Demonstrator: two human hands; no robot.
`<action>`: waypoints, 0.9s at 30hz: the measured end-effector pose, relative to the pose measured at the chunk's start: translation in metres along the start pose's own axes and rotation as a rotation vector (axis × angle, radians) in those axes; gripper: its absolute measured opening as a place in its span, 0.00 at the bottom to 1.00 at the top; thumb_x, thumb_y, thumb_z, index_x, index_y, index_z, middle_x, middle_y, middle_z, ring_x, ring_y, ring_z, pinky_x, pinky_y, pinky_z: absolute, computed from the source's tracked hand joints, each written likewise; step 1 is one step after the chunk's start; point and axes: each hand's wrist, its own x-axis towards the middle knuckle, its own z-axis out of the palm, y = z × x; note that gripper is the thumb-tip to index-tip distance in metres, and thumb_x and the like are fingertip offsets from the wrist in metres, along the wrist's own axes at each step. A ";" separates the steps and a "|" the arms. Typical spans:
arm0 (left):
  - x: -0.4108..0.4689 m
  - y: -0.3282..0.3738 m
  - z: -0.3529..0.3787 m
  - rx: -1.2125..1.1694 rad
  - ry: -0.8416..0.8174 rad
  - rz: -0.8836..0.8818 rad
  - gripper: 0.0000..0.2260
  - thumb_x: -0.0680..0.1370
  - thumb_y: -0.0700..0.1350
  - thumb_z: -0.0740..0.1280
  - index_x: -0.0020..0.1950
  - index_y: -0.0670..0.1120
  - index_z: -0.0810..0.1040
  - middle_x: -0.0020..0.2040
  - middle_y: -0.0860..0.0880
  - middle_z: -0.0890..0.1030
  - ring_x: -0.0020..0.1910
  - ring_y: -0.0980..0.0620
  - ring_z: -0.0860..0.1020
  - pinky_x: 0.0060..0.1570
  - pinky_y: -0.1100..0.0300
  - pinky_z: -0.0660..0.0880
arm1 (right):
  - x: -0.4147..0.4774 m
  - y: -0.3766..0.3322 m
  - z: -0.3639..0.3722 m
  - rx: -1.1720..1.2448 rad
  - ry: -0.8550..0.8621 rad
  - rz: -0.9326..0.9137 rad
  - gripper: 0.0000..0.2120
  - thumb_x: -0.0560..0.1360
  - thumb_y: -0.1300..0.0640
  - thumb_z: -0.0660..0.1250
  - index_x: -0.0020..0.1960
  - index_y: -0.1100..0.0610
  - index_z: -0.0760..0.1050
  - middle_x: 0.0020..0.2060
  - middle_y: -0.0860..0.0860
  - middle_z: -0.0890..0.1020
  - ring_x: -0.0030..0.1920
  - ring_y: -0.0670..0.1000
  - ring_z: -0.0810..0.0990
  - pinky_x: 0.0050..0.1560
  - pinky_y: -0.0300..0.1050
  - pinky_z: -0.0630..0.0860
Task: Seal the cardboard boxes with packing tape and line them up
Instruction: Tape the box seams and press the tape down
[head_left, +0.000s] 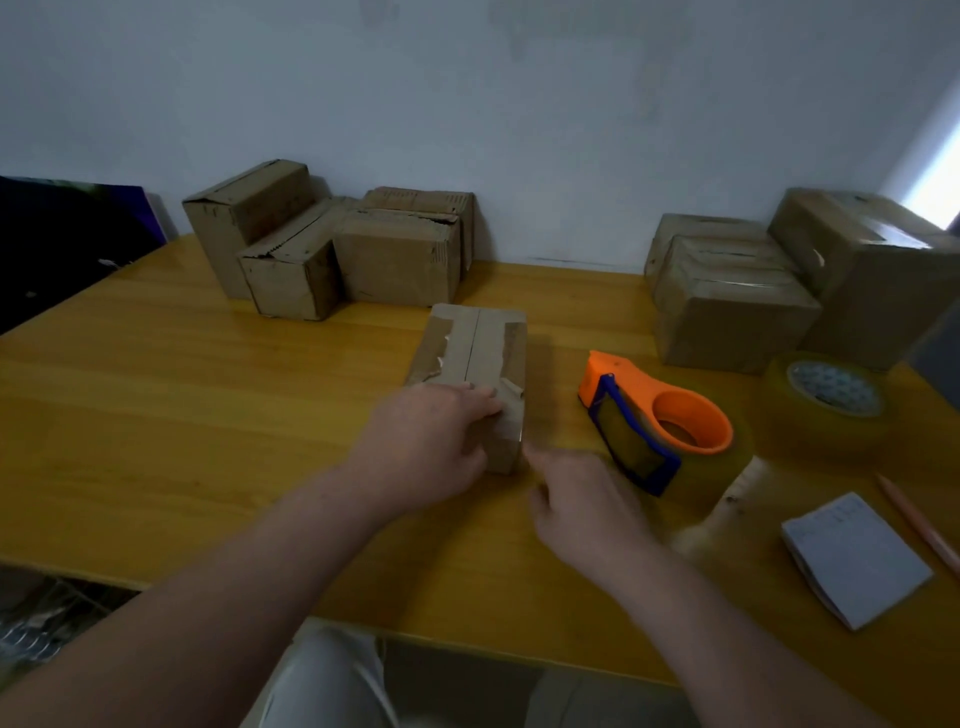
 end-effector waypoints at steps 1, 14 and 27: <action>0.000 0.001 -0.001 0.025 -0.015 0.001 0.24 0.77 0.47 0.63 0.73 0.56 0.65 0.73 0.59 0.67 0.71 0.59 0.64 0.64 0.59 0.67 | 0.002 0.001 -0.003 0.003 0.034 0.023 0.24 0.79 0.54 0.62 0.74 0.47 0.64 0.64 0.48 0.75 0.56 0.50 0.78 0.54 0.45 0.77; 0.027 0.004 -0.059 -0.032 0.212 -0.073 0.09 0.77 0.44 0.65 0.55 0.52 0.80 0.49 0.54 0.82 0.47 0.56 0.78 0.47 0.61 0.77 | 0.034 0.007 -0.056 0.484 0.007 -0.217 0.41 0.69 0.52 0.76 0.75 0.41 0.59 0.73 0.42 0.62 0.70 0.47 0.65 0.67 0.54 0.70; 0.057 0.009 -0.128 -0.333 0.066 -0.094 0.10 0.72 0.39 0.69 0.50 0.51 0.83 0.43 0.54 0.83 0.43 0.60 0.80 0.45 0.64 0.77 | 0.029 -0.004 -0.086 0.593 0.044 -0.196 0.37 0.58 0.43 0.79 0.62 0.39 0.65 0.56 0.33 0.74 0.58 0.36 0.72 0.55 0.35 0.70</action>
